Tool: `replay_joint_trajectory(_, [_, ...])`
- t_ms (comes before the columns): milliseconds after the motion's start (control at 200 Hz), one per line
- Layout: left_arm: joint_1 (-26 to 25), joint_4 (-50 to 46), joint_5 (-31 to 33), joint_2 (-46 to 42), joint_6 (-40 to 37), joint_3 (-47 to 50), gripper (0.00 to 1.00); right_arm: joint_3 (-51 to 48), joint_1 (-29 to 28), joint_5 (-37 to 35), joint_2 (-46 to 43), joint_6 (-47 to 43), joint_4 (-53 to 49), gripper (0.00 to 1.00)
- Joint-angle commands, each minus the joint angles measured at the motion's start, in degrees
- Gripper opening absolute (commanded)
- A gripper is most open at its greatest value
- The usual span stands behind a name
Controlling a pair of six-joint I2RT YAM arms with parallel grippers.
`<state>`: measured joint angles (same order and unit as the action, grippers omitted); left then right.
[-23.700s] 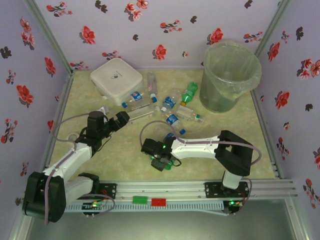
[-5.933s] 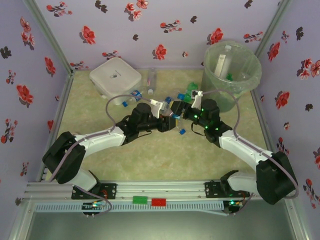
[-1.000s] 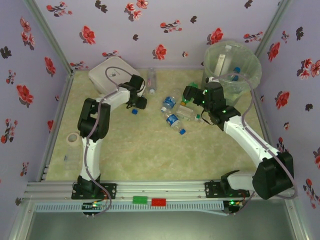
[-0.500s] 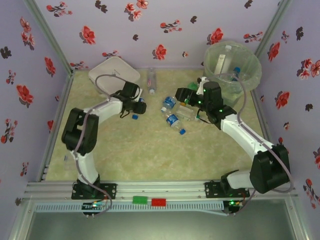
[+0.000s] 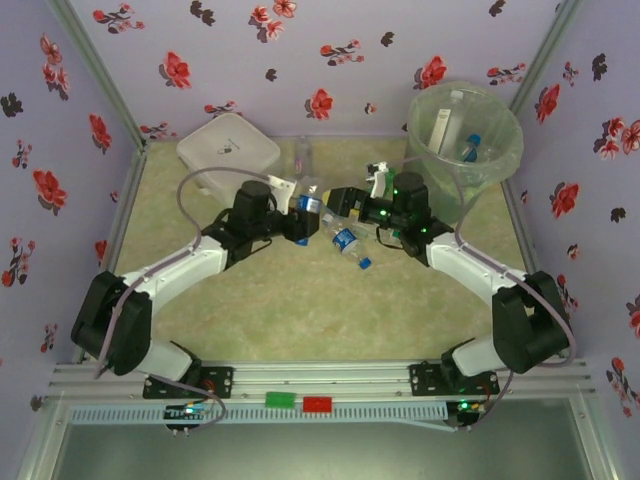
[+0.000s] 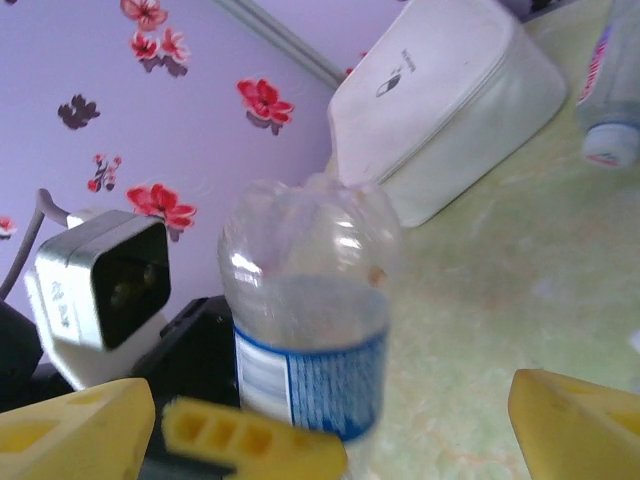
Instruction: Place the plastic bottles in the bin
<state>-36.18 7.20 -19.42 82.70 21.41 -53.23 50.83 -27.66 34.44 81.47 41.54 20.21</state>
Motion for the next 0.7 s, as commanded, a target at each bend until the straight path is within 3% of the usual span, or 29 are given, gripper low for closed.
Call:
replay_joint_trajectory(0, [-3.39,5.54,-3.54,-1.86,2.79,1.49,0.4,0.28,-1.4,0.41,-1.68,-2.55,-1.03,0.92])
replay_joint_trajectory(165, [-6.16,7.87,-4.6,-0.98,3.33,1.48,0.4,0.45,-2.24,-0.9,-0.8,-2.69,-1.1,0.87])
replay_joint_trajectory(455, [-6.79,10.07,-5.53,-1.02,4.75,1.25,0.48,-1.17,-2.22,-3.04,-2.53,-3.91,-2.62,0.53])
replay_joint_trajectory(525, [-6.93,10.54,-5.52,-1.22,5.42,1.7,0.59,-1.08,-2.22,-3.6,-3.04,-4.3,-3.13,0.5])
replay_joint_trajectory(625, [-6.88,10.29,-4.7,-1.85,5.84,2.04,0.85,-0.92,-2.07,-6.0,-3.8,-4.9,-3.95,0.5])
replay_joint_trajectory(695, [-6.81,8.8,-2.29,-2.72,5.55,2.12,0.97,0.62,-1.2,-8.25,-4.2,-6.47,-6.8,0.49])
